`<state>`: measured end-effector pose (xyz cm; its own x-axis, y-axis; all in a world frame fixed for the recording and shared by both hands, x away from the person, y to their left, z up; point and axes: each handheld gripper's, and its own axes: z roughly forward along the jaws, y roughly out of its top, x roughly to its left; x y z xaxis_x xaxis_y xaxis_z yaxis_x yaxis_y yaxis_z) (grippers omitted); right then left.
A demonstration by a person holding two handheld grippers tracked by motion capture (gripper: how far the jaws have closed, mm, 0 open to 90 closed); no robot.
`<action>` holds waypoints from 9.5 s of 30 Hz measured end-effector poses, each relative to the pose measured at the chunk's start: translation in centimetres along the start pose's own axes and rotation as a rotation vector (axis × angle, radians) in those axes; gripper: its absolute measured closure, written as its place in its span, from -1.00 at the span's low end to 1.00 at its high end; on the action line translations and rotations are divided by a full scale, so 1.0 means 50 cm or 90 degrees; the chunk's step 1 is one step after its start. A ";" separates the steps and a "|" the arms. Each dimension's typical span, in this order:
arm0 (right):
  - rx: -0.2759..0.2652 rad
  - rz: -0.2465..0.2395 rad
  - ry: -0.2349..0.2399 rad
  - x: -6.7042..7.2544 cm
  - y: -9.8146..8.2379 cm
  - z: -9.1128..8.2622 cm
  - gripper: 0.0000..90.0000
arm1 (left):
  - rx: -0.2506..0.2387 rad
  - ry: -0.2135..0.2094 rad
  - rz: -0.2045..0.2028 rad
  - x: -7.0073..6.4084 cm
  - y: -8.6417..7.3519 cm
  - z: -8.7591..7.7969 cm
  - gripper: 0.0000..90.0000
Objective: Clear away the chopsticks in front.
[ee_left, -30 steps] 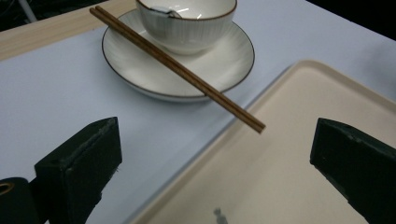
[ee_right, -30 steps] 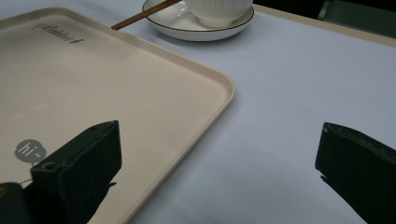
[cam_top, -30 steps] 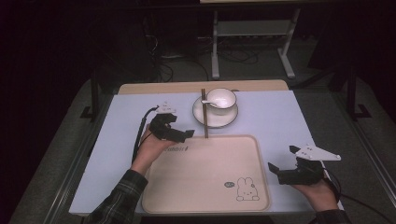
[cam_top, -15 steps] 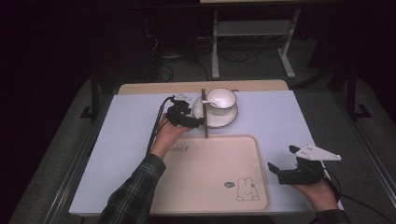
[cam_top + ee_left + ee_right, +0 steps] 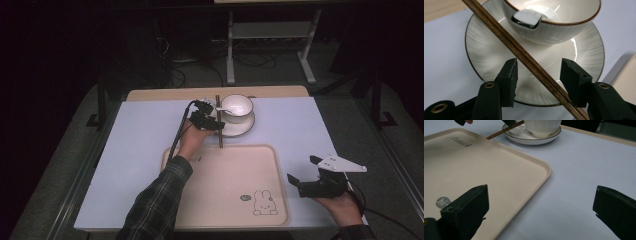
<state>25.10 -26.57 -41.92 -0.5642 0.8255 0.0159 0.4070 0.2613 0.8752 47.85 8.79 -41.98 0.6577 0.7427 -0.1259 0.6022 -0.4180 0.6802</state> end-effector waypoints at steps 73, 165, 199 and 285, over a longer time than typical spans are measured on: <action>-0.003 0.003 0.005 -0.003 -0.001 -0.005 -1.00 | -0.014 0.019 0.003 0.063 -0.026 -0.074 0.66; 0.007 -0.007 0.000 0.002 0.001 0.002 -1.00 | 0.017 -0.072 0.005 -0.036 -0.349 -0.346 0.89; 0.007 -0.010 0.003 0.002 0.002 0.003 -1.00 | 0.084 -0.056 0.037 -0.051 -0.354 -0.291 0.67; -0.005 -0.003 0.010 -0.006 -0.001 -0.007 -1.00 | 0.025 0.046 0.032 0.087 0.014 -0.099 0.87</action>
<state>25.02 -27.02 -41.79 -0.5778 0.8160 0.0189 0.3984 0.2617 0.8791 48.88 14.30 -38.45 0.6536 0.7558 -0.0391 0.5881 -0.4747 0.6548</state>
